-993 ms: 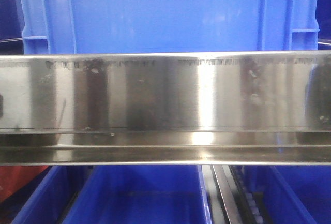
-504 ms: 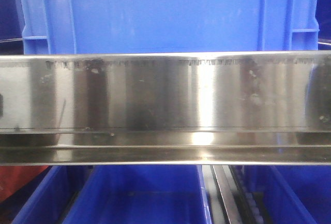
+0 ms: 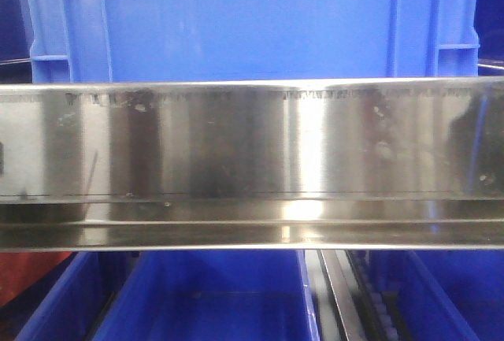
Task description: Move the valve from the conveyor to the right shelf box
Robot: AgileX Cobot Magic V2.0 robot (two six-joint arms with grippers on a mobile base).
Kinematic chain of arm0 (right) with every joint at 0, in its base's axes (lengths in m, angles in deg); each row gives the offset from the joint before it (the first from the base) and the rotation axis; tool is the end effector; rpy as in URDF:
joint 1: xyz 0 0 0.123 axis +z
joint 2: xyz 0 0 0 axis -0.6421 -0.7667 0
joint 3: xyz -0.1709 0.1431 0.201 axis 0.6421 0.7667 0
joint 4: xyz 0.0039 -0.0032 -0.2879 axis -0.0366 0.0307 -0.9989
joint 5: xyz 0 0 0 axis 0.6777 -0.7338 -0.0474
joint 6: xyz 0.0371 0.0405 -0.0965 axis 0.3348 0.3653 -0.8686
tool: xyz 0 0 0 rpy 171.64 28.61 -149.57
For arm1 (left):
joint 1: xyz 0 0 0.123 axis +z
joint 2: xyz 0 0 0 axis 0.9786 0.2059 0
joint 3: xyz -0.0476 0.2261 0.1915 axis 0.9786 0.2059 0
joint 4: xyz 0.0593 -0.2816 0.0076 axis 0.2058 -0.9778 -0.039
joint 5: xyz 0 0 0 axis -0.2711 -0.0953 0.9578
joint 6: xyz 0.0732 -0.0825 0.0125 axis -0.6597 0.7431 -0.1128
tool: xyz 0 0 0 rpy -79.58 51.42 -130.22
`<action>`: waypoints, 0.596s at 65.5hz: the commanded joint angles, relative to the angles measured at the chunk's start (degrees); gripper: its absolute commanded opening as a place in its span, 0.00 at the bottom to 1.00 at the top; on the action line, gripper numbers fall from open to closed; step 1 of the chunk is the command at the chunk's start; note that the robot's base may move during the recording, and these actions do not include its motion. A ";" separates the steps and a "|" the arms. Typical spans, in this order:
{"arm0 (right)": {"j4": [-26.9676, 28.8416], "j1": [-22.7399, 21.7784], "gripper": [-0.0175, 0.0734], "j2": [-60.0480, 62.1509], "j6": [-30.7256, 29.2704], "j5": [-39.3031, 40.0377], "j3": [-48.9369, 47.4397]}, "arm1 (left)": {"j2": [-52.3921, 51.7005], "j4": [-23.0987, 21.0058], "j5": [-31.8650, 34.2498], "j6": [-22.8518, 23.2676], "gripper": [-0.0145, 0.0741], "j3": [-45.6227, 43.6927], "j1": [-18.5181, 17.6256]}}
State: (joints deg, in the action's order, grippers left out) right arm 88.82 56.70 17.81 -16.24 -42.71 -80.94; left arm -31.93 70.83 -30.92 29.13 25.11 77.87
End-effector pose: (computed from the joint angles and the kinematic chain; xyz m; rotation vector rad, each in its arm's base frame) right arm 0.1144 0.0372 0.2819 -0.2760 1.6700 0.2287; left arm 0.0981 -0.0004 0.2139 0.0644 1.4898 0.0630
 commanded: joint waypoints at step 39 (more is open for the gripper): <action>0.15 -17.67 0.02 16.84 1.27 12.77 17.85 | -0.34 -0.33 0.99 0.46 0.04 -0.07 0.16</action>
State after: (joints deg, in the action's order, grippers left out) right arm 88.82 39.41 34.49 -15.34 -34.25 -63.35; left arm -31.93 70.83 -30.92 29.13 25.11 77.87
